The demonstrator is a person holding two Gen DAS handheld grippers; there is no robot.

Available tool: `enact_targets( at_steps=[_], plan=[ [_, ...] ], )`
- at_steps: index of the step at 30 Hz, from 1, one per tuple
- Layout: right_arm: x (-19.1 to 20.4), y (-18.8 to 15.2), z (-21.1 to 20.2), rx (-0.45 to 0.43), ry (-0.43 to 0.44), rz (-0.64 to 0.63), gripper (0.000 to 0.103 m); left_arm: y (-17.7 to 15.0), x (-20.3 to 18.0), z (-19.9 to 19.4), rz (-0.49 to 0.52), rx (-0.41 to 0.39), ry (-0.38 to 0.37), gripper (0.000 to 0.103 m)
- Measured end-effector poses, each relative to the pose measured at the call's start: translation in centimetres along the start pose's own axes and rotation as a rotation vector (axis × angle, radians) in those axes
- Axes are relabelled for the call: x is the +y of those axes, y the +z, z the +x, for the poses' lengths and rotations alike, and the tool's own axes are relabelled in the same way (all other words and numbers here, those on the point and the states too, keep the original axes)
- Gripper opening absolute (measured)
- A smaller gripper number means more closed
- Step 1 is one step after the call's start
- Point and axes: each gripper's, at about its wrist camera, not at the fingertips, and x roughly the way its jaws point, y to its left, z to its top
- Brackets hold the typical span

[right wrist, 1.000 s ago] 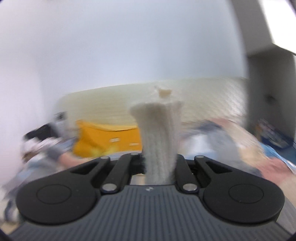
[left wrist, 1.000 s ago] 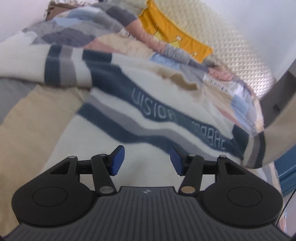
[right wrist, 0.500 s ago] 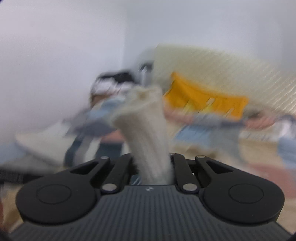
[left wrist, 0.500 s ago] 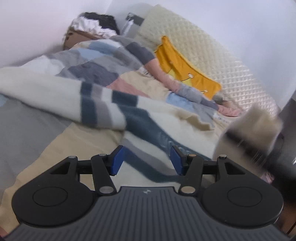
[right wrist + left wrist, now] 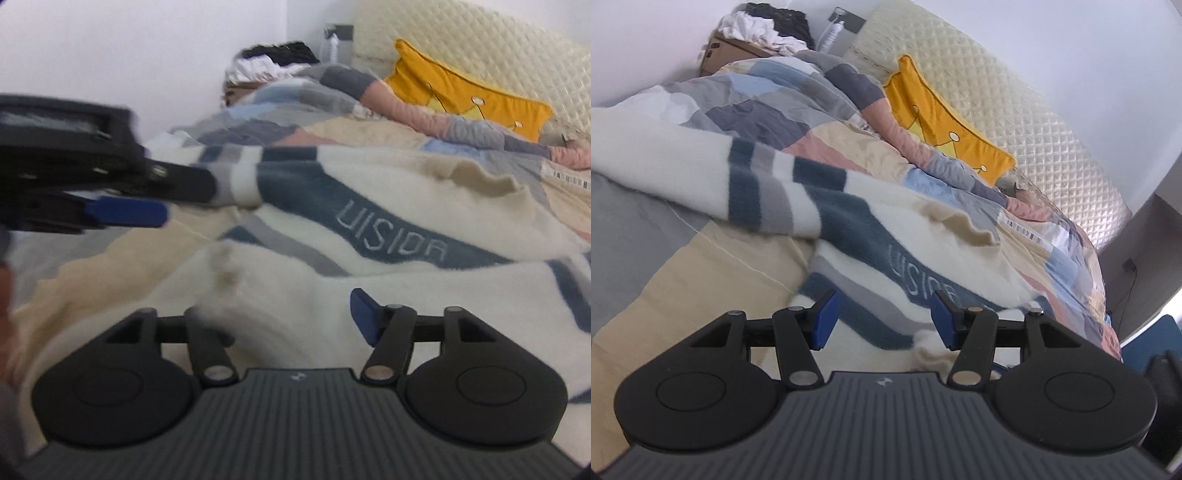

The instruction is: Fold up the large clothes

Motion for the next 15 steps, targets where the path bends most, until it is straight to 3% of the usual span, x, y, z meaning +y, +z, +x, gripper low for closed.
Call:
enact_targets(
  at_steps=[9,15],
  plan=[
    [-3.3,-2.0,-5.3,-0.007,0.055,0.063,0.063,-2.4,-3.8,1.0,0.156,0.059,0.010,0.061],
    [-7.7,-3.0,-7.0,-0.065,-0.017,0.186,0.063,-4.4,-5.8,1.9,0.242,0.106,0.033,0.061]
  ],
)
